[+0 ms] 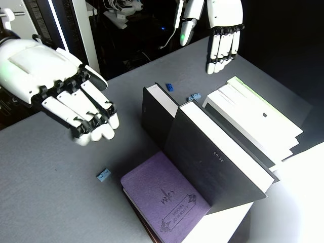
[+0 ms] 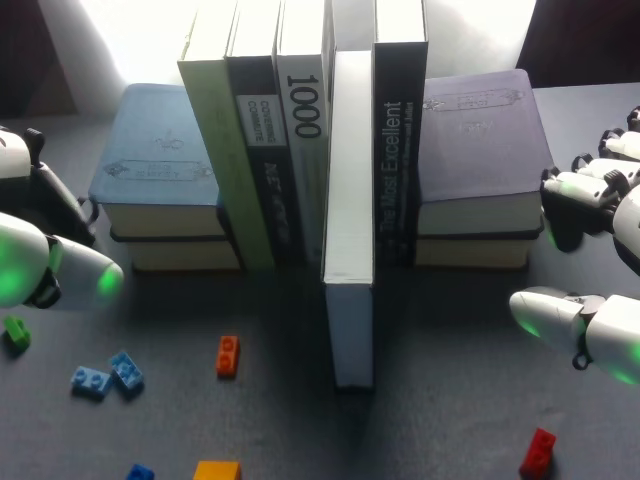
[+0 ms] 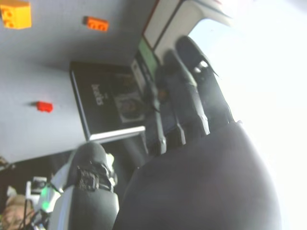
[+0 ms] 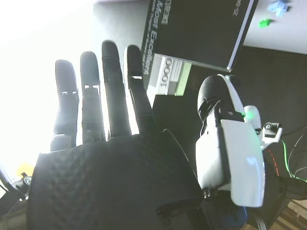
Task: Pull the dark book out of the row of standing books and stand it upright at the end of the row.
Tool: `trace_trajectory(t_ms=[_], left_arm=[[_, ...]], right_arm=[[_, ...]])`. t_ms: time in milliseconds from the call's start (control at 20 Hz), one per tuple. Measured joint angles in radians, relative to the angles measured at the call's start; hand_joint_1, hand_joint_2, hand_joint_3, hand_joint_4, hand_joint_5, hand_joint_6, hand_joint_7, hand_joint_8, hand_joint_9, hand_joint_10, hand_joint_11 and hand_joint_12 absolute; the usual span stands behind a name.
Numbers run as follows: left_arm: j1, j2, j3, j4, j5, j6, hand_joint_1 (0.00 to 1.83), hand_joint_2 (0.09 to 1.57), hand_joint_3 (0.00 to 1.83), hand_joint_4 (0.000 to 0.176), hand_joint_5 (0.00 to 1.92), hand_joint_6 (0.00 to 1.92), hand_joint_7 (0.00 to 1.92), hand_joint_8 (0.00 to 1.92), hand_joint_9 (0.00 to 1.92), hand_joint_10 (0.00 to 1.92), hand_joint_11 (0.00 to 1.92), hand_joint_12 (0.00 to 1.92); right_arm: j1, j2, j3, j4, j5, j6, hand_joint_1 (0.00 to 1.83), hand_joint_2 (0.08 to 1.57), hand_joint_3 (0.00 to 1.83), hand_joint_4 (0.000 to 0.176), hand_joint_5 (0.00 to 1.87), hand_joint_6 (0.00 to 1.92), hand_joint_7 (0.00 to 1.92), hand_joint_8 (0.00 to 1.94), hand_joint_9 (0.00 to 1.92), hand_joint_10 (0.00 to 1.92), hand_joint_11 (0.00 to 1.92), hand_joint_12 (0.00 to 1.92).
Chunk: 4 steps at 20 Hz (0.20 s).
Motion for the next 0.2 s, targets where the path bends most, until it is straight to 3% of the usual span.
trace_trajectory(t_ms=[50, 100, 150, 200], left_arm=[[0.000, 0.000, 0.000, 0.003, 0.000, 0.000, 0.25, 1.32, 0.00, 0.000, 0.97, 0.03, 0.97, 0.29, 0.76, 0.91, 0.49, 1.41], [0.000, 0.000, 0.000, 0.003, 0.000, 0.000, 0.24, 1.33, 0.00, 0.000, 0.99, 0.03, 0.89, 0.56, 0.70, 1.14, 0.47, 1.49], [0.000, 0.000, 0.000, 0.002, 0.000, 0.000, 0.22, 1.33, 0.00, 0.000, 1.00, 0.02, 0.85, 0.68, 0.69, 1.17, 0.46, 1.52], [0.000, 0.000, 0.000, 0.002, 0.000, 0.000, 0.22, 1.33, 0.00, 0.000, 1.00, 0.02, 0.85, 0.68, 0.69, 1.17, 0.46, 1.52]], right_arm=[[0.000, 0.000, 0.000, 0.000, 0.000, 0.000, 0.08, 1.25, 0.00, 0.000, 0.49, 1.62, 0.52, 1.60, 0.38, 1.91, 0.21, 1.92], [-0.002, 0.000, 0.000, 0.000, -0.001, -0.001, 0.08, 1.25, 0.01, 0.000, 0.48, 1.66, 0.51, 1.65, 0.37, 1.92, 0.23, 1.92], [-0.006, 0.000, 0.000, 0.000, -0.001, -0.001, 0.09, 1.26, 0.01, 0.000, 0.48, 1.66, 0.50, 1.69, 0.36, 1.92, 0.23, 1.92], [-0.007, 0.000, 0.000, 0.004, -0.002, -0.001, 0.09, 1.26, 0.01, 0.000, 0.48, 1.66, 0.50, 1.69, 0.36, 1.92, 0.23, 1.92]])
